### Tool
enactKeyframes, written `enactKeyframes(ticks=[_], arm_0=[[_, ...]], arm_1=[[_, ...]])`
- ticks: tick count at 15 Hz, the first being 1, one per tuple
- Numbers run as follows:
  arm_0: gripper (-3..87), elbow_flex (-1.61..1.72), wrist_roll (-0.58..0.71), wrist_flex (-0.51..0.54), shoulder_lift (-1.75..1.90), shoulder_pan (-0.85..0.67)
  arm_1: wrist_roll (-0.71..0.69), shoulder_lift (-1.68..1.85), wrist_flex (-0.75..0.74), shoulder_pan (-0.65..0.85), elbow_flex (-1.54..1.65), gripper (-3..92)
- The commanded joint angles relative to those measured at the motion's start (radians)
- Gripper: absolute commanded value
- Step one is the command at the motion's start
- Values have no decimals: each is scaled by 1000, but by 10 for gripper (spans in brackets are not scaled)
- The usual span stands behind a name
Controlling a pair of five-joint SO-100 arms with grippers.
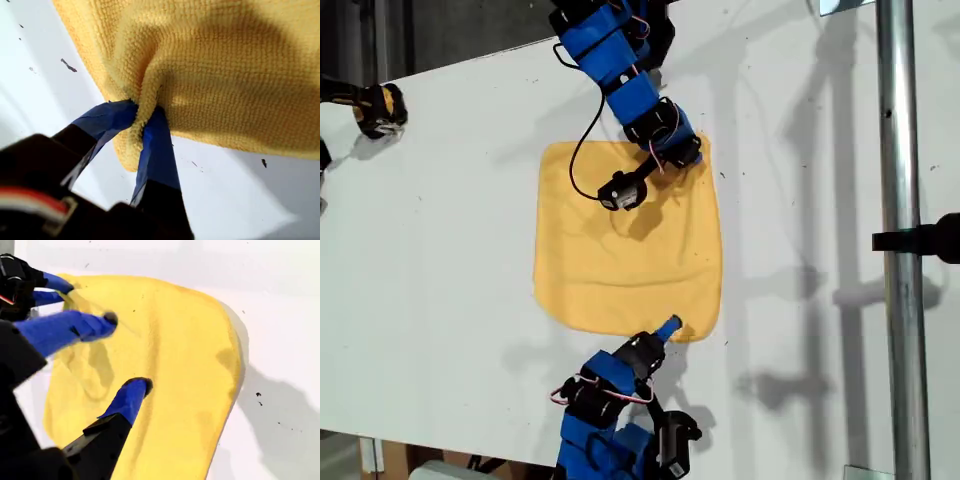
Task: Grasp corners of a towel and fold twice.
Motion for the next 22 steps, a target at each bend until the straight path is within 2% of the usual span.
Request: enactKeyframes(ticks=[1,4,12,17,22], arm_0=[[407,-31,23,11,58,0],[426,14,29,25,58,-18],[379,368,-97,-278,12,25],[372,411,-130,-376,-74,48],[366,400,-169,-411,-193,72]], arm_1=[[-2,18,-8,15,-9,-1],[3,25,-6,12,-9,-1],[0,32,-3,18,-20,-1],[-2,31,6,17,-28,-1],[-3,31,12,15,-35,-1]])
